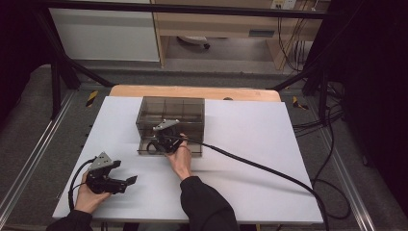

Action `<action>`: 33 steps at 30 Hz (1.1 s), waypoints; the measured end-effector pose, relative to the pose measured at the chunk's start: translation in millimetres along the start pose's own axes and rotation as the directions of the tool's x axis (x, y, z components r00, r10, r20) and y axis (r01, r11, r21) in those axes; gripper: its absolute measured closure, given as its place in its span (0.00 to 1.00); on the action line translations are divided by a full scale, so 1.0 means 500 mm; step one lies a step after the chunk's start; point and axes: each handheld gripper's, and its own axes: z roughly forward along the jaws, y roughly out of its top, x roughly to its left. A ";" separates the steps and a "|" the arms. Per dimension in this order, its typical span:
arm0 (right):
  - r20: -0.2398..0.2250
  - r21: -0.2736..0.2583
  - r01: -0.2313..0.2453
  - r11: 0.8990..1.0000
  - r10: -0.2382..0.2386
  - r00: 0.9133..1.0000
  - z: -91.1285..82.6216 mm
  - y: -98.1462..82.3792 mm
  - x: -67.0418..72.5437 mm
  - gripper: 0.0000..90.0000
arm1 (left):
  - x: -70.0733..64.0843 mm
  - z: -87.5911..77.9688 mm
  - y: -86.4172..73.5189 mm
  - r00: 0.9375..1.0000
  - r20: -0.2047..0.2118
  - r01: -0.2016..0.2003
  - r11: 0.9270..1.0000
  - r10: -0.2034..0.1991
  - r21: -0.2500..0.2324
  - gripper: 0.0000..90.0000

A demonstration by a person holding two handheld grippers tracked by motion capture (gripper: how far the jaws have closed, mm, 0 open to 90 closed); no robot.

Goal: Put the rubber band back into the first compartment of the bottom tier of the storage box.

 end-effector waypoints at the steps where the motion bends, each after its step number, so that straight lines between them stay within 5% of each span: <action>1: 0.000 -0.005 0.000 1.000 0.000 1.000 -0.003 0.001 0.002 0.76 | 0.000 0.000 0.000 1.000 0.000 0.001 1.000 -0.001 -0.001 0.07; 16: -0.055 0.008 -0.029 1.000 0.030 0.998 -0.072 -0.014 0.005 0.43 | 0.000 0.001 0.000 1.000 -0.004 -0.003 1.000 0.003 0.004 0.07; 33: -0.031 0.008 -0.056 0.998 0.056 0.998 -0.169 -0.062 -0.012 0.14 | -0.001 0.002 0.000 1.000 -0.007 -0.007 1.000 0.007 0.010 0.07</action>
